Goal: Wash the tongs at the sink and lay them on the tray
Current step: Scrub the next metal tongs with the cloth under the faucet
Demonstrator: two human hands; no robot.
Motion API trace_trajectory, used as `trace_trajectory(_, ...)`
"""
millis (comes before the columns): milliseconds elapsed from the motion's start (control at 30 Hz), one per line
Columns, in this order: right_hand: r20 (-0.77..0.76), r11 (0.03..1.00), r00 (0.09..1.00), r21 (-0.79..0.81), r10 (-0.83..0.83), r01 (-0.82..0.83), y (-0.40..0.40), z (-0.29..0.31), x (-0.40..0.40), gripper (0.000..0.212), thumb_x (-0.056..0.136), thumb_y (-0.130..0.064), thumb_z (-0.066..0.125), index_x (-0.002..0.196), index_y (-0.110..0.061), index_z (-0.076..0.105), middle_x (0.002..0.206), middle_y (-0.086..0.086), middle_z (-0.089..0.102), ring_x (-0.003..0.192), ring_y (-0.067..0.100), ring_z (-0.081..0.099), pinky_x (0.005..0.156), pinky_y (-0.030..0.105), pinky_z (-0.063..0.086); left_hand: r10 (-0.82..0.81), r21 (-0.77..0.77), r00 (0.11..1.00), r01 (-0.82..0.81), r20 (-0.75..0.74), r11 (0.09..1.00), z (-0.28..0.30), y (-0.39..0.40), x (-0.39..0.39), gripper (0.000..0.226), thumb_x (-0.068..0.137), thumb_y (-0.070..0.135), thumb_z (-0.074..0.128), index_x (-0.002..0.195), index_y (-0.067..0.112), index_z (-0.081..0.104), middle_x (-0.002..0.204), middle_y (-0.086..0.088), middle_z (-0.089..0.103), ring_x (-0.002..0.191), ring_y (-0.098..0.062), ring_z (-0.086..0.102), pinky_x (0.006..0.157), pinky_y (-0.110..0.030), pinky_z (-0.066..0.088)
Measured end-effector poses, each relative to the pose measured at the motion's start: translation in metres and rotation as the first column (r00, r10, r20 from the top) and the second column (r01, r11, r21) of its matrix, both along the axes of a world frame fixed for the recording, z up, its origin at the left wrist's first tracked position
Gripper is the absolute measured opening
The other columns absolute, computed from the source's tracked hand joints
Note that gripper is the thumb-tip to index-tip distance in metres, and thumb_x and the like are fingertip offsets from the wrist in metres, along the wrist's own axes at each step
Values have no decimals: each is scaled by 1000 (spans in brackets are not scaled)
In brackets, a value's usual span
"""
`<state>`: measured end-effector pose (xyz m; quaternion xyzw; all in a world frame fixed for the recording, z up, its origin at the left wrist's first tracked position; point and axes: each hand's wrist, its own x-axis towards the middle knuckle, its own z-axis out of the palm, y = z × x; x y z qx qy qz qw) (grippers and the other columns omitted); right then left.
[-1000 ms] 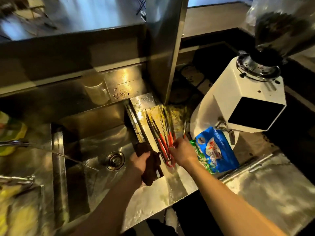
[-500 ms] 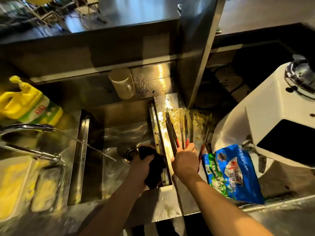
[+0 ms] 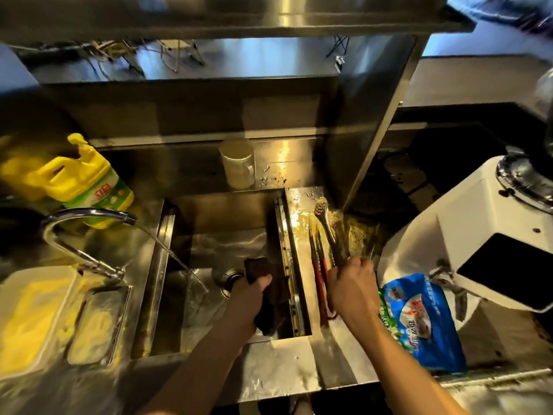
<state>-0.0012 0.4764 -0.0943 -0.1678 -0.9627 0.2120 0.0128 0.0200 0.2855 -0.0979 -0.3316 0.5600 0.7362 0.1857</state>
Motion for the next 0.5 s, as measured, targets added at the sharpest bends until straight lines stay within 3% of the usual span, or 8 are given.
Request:
trace_trajectory(67, -57, 987, 998, -156, -38, 28, -9, 6, 6, 38, 99, -39, 49, 116, -7, 58, 117, 18, 56, 100, 31, 58, 88, 44, 52, 23, 12, 999, -23, -37, 1000, 1, -15, 1, 12, 92, 23, 69, 101, 16, 66, 95, -17, 72, 84, -35, 72, 69, -44, 62)
trace_trajectory(133, -20, 874, 992, -475, -124, 100, -22, 13, 9, 32, 99, -44, 50, 103, -14, 60, 103, 15, 61, 94, 32, 61, 83, 47, 52, 39, -5, 995, -40, -93, 999, 3, -29, 1, 21, 89, 28, 72, 106, 18, 66, 103, -19, 72, 94, -38, 71, 86, -54, 59)
trace_trajectory(167, 21, 730, 986, -670, -163, 135, -36, 16, 10, 28, 99, -41, 54, 92, -15, 58, 92, 13, 62, 88, 32, 62, 79, 48, 51, 40, -20, 993, -42, -115, 999, 2, -42, 2, 32, 89, 30, 72, 115, 14, 64, 112, -22, 70, 101, -41, 69, 93, -58, 55)
trace_trajectory(233, 173, 255, 971, -943, -167, 212, -63, 24, 12, 20, 96, -26, 60, 82, -13, 58, 79, 12, 61, 72, 26, 64, 69, 43, 51, 89, -1, 987, -90, -135, 996, -2, -67, 0, 45, 91, 31, 70, 127, 8, 60, 120, -24, 68, 108, -43, 67, 96, -60, 53)
trace_trajectory(300, 327, -195, 945, -928, -14, 318, -90, 30, 15, 7, 91, -14, 62, 95, -7, 62, 81, 14, 67, 64, 21, 66, 62, 33, 56, 188, 56, 974, -183, -126, 982, -4, -94, -4, 39, 92, 31, 68, 126, 11, 63, 117, -19, 71, 105, -38, 70, 94, -53, 56)
trace_trajectory(333, 355, -310, 931, -878, 86, 364, -102, 32, 16, 14, 87, -10, 63, 101, -8, 64, 84, 17, 70, 65, 23, 67, 62, 32, 58, 235, 86, 964, -225, -125, 970, -5, -108, -7, 34, 93, 30, 67, 122, 13, 65, 113, -16, 73, 101, -35, 72, 89, -49, 58)
trace_trajectory(433, 330, -370, 876, -811, 352, 454, -143, 34, 21, 22, 80, 3, 61, 100, -5, 66, 84, 19, 69, 66, 25, 65, 61, 34, 58, 324, 90, 934, -314, -149, 945, -8, -147, -14, 26, 95, 31, 64, 118, 18, 66, 100, -7, 76, 89, -26, 75, 77, -41, 61)
trace_trajectory(500, 352, -298, 843, -821, 407, 486, -170, 34, 22, 37, 75, 13, 56, 107, -6, 64, 77, 13, 65, 63, 21, 59, 55, 32, 55, 361, 98, 920, -349, -152, 932, -6, -170, -17, 36, 98, 32, 58, 127, 11, 63, 113, -14, 73, 103, -32, 70, 93, -49, 55)
